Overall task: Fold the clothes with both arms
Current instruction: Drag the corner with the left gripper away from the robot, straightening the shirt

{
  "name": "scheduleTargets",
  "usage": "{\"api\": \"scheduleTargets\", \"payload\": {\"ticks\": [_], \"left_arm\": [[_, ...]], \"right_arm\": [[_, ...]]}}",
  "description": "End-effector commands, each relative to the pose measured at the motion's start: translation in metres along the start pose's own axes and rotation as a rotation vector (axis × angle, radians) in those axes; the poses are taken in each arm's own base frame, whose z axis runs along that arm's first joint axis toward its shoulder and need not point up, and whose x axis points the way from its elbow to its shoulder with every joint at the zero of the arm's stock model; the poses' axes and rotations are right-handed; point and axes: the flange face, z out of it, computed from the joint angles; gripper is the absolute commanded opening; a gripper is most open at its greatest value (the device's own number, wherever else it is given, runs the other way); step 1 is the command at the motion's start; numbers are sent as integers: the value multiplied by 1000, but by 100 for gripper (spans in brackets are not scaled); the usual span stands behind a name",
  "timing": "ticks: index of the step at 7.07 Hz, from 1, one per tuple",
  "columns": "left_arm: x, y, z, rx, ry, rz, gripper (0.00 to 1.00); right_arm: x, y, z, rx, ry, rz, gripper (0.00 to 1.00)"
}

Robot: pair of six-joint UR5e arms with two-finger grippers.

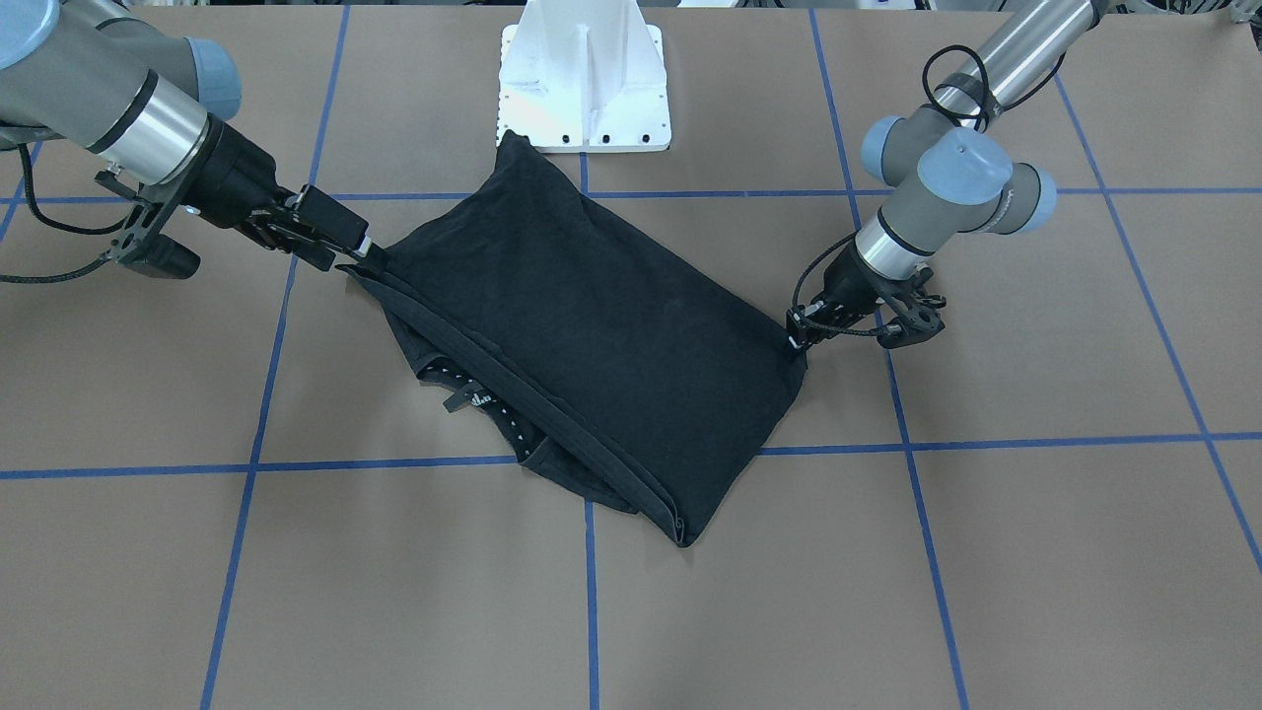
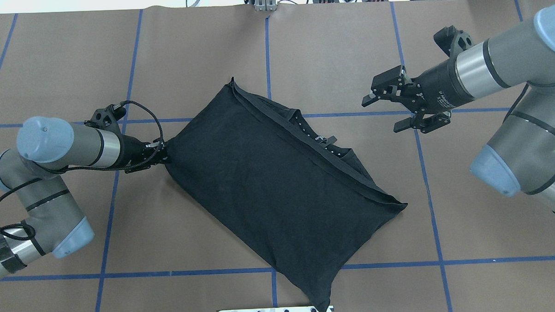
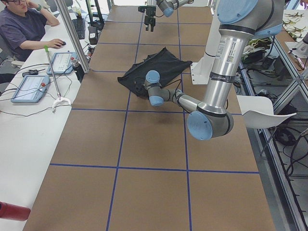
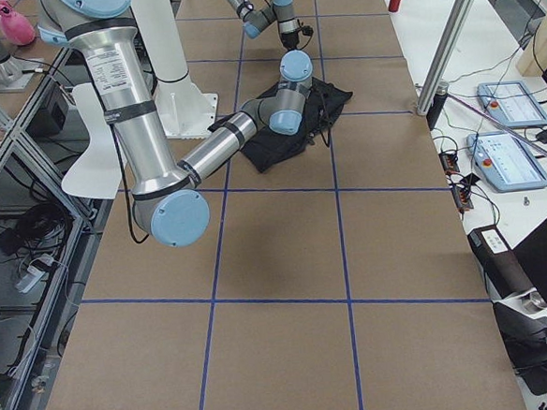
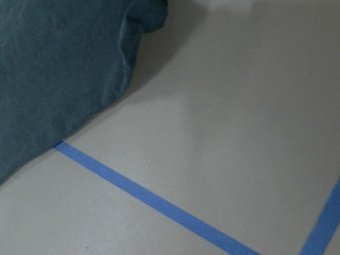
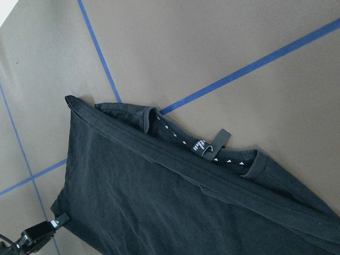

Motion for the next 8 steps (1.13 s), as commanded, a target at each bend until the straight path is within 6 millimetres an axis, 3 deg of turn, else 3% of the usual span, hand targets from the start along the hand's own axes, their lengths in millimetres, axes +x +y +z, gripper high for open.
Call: {"api": "scheduleTargets", "payload": {"ticks": [1, 2, 6, 8], "left_arm": [[-3, -24, -11, 37, 1, -19, 0], [6, -42, -12, 65, -7, -35, 0], [109, -132, 32, 148, -33, -95, 0], [152, -151, 40, 214, -22, -94, 0]], "right_arm": [[0, 0, 0, -1, 0, 0, 100], [0, 0, 0, -1, 0, 0, 100], [0, 1, -1, -4, -2, -2, 100], [1, 1, -2, -5, -1, -1, 100]]}}
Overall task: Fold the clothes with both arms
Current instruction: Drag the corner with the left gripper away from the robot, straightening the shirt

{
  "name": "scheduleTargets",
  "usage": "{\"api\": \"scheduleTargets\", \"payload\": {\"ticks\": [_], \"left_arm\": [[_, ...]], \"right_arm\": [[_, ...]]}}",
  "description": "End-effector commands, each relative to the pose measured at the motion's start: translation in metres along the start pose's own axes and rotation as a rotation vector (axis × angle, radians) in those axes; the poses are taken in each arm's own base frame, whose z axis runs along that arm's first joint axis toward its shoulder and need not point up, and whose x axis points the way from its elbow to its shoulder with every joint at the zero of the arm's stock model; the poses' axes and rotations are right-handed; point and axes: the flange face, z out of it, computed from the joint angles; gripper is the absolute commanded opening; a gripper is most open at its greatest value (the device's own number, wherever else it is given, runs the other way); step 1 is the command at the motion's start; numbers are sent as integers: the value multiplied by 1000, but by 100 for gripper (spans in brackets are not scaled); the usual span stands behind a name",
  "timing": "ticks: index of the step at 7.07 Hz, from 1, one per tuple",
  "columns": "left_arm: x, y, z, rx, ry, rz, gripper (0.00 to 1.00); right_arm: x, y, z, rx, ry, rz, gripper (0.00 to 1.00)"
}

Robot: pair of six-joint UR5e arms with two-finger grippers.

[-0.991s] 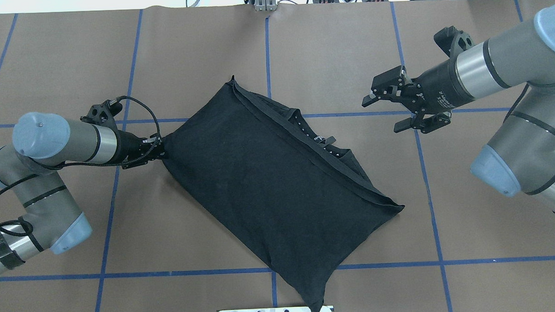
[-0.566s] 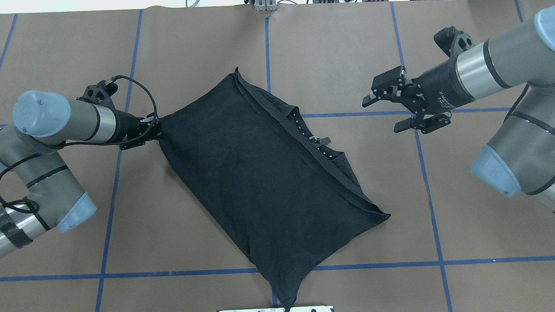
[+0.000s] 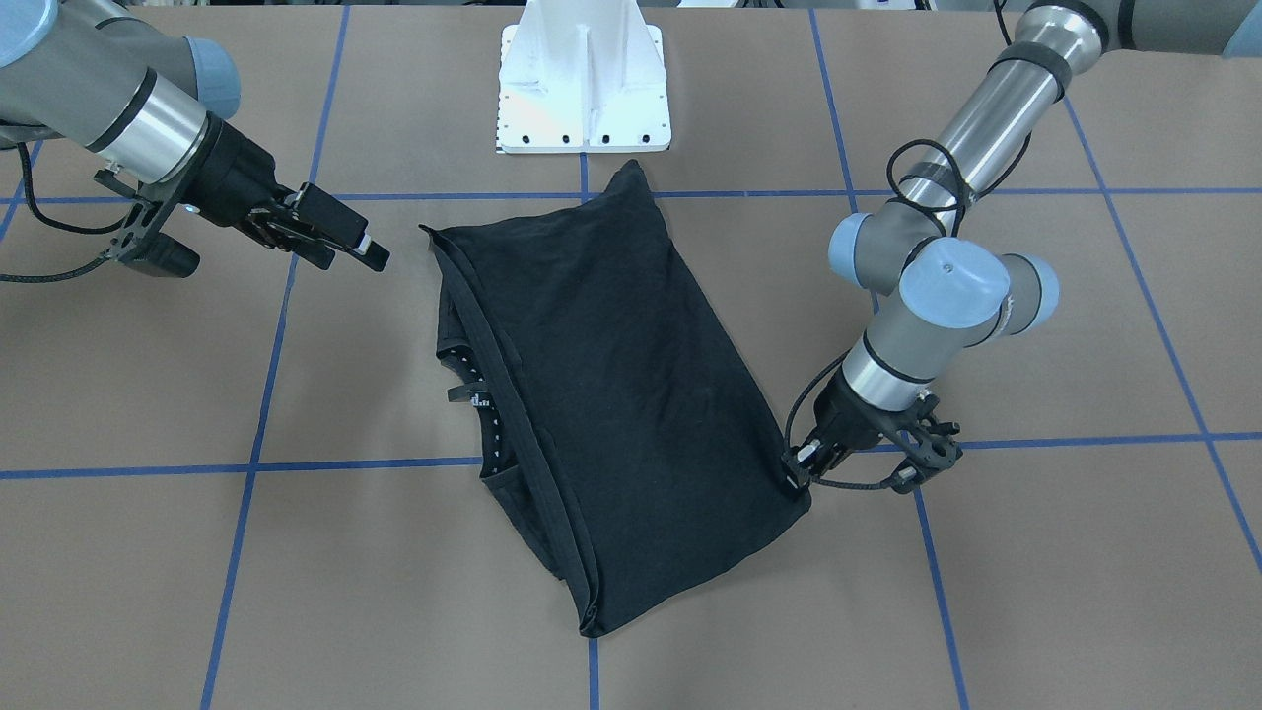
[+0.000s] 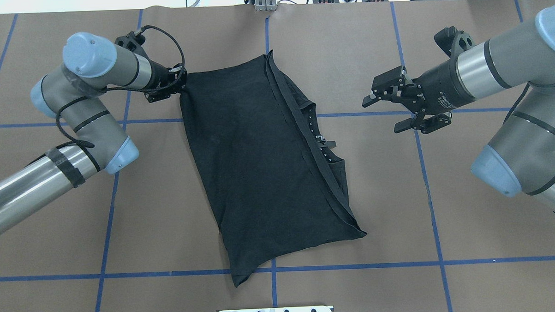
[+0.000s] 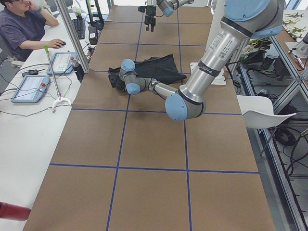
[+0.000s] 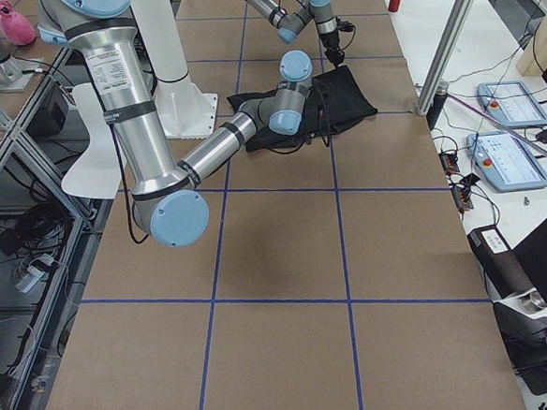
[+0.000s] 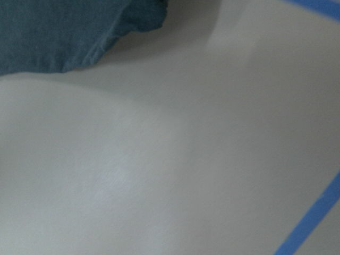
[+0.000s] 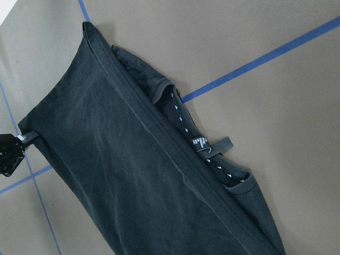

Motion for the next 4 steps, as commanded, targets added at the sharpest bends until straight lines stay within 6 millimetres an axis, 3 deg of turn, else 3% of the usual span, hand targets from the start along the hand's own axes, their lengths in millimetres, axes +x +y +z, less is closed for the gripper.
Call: {"api": "scheduleTargets", "payload": {"ticks": [1, 4], "left_arm": [[54, -12, 14, 67, 10, -2, 0], [97, -13, 21, 107, 32, 5, 0]], "right_arm": [[0, 0, 0, -1, 0, 0, 100], [4, 0, -1, -8, 5, 5, 100]]}}
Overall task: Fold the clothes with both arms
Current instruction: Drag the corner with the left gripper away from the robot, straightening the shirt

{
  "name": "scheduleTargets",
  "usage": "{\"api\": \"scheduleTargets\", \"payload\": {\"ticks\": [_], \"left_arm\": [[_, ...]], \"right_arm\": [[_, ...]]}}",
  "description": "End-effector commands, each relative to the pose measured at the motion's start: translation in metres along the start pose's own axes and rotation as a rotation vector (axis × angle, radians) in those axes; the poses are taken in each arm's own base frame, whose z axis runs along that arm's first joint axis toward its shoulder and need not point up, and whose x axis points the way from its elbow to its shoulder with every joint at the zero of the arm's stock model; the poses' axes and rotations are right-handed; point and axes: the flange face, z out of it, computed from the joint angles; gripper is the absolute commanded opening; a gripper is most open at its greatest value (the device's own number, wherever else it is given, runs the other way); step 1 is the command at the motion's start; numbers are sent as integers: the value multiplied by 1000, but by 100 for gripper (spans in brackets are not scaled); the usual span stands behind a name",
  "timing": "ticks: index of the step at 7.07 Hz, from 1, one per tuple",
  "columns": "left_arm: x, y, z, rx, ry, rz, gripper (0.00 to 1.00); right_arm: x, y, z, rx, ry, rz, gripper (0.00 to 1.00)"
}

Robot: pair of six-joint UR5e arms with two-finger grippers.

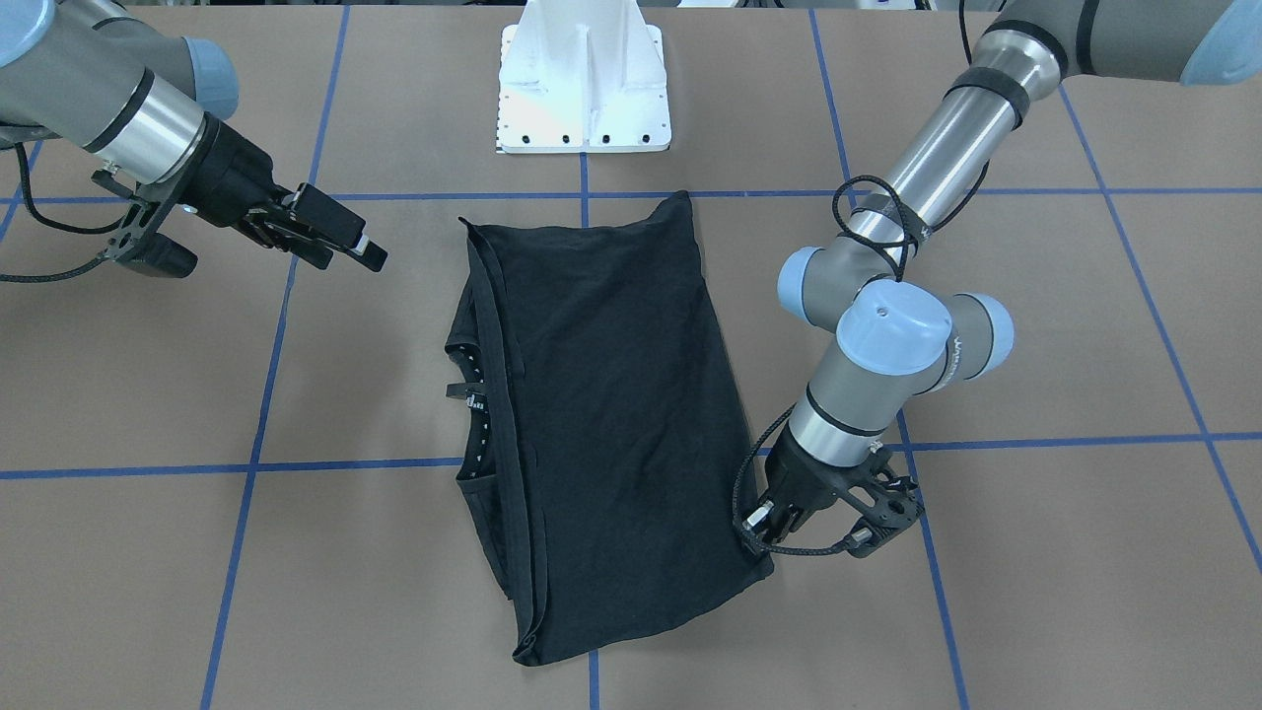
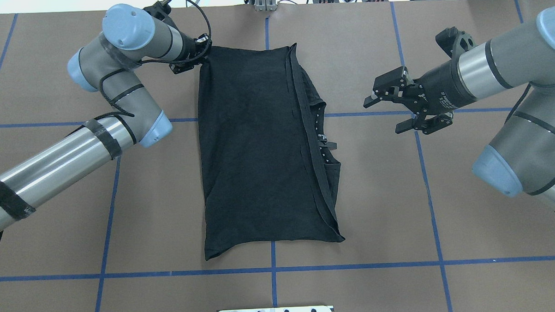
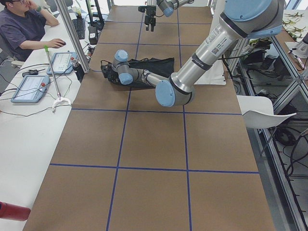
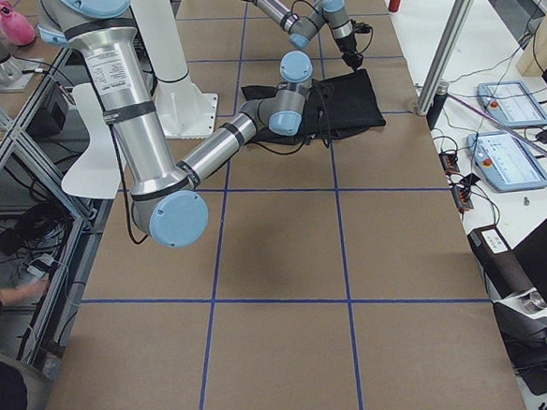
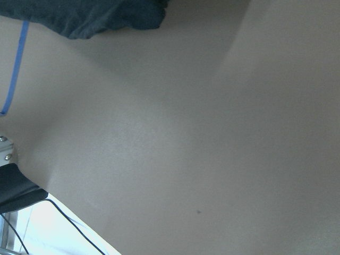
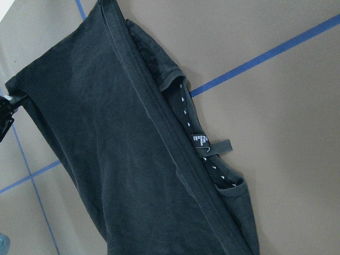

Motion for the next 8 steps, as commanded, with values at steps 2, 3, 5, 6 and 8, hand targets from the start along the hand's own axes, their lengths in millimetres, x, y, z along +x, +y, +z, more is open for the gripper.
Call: {"api": "scheduleTargets", "payload": {"ticks": [2, 3, 5, 6, 8], "left_arm": [[39, 4, 5, 15, 14, 5, 0], [39, 4, 5, 17, 14, 5, 0], [45, 6, 3, 15, 23, 8, 0], [48, 6, 2, 15, 26, 9, 0], [51, 7, 1, 14, 30, 10, 0]], "right_arm": [[2, 1, 0, -8, 3, 2, 100], [3, 1, 0, -8, 4, 3, 100], [5, -1, -1, -3, 5, 6, 100], [5, -2, -3, -2, 4, 7, 100], [4, -3, -4, 1, 3, 8, 100]]}}
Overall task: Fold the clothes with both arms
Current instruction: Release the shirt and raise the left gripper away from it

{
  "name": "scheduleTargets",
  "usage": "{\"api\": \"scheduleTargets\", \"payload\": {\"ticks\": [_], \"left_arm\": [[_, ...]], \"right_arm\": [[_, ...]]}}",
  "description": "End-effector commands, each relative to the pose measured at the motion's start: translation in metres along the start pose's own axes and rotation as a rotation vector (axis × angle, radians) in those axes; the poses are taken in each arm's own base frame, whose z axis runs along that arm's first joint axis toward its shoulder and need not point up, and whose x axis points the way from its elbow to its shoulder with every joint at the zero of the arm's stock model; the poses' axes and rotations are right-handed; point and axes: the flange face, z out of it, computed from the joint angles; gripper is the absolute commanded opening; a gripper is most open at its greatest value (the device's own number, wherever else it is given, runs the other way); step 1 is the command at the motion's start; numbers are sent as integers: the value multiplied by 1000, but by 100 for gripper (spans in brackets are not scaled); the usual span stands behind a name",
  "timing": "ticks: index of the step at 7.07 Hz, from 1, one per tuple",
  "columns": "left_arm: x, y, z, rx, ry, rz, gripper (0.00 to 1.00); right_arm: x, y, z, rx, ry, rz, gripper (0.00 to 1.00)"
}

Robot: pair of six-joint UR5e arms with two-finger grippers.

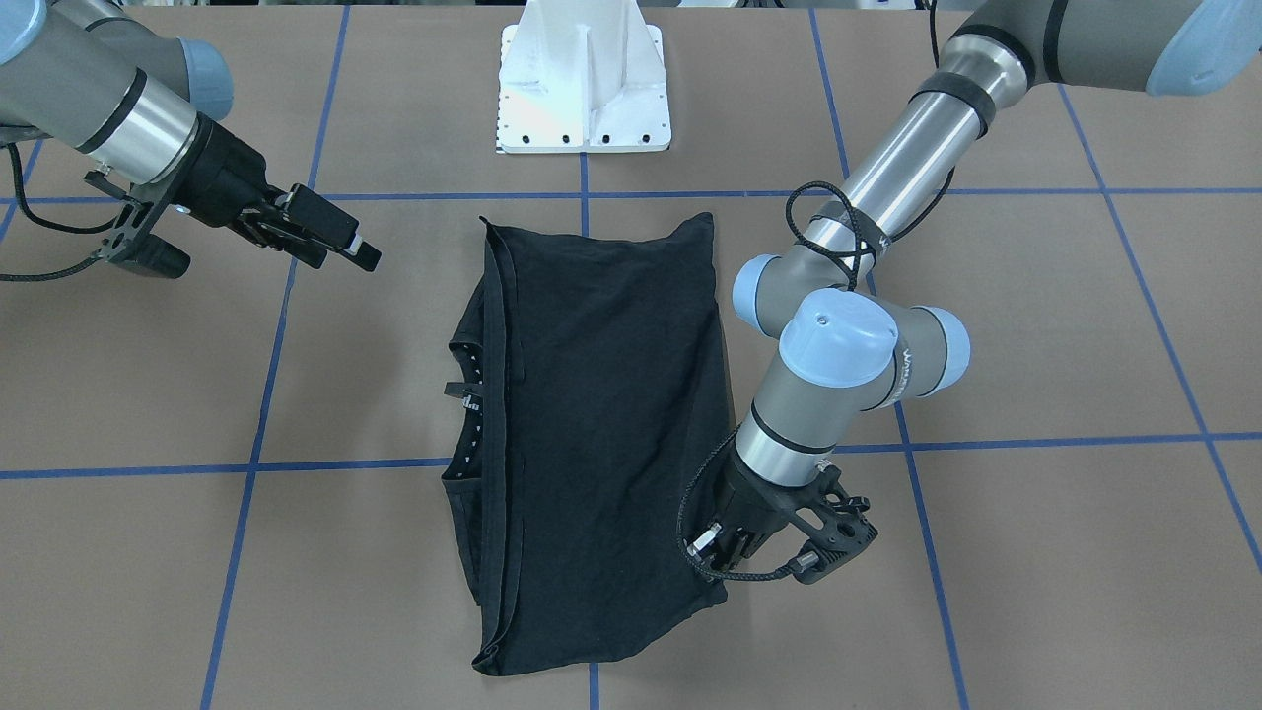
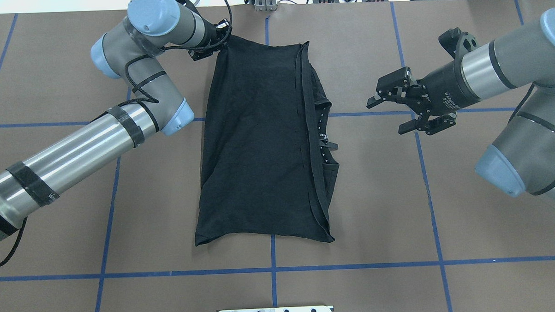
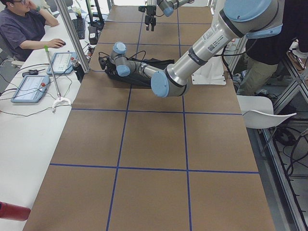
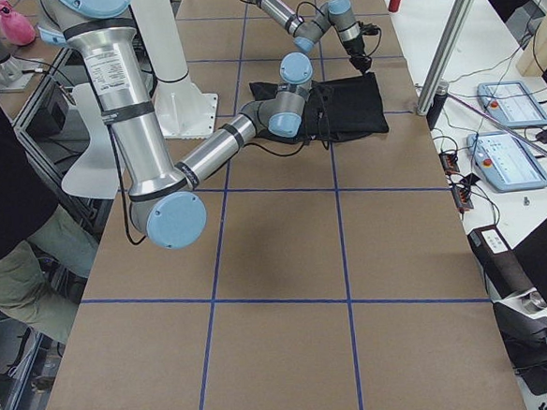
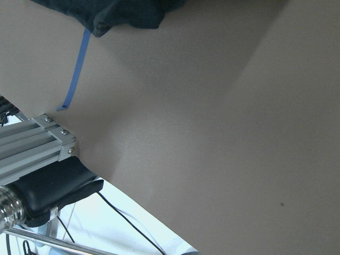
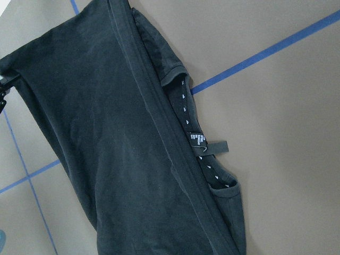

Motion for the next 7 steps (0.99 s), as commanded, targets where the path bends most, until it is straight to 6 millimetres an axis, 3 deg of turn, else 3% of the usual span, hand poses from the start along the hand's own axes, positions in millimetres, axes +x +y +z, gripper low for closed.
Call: {"api": "scheduleTargets", "payload": {"ticks": [1, 3, 4, 5, 6, 7], "left_arm": [[2, 2, 0, -2, 4, 1, 0], [4, 2, -1, -2, 10, 4, 0], [5, 1, -2, -1, 13, 4, 24], [5, 0, -3, 2, 13, 72, 99], [4, -16, -8, 20, 12, 77, 100], [2, -46, -20, 54, 12, 85, 100]], "right_arm": [[0, -3, -4, 1, -3, 3, 100], [0, -4, -7, -6, -3, 4, 100], [0, -4, -8, -4, -4, 4, 100], [0, -4, -8, -4, -4, 4, 100], [0, -4, -9, -8, -4, 5, 100], [-1, -4, -9, -11, -5, 4, 100]]}}
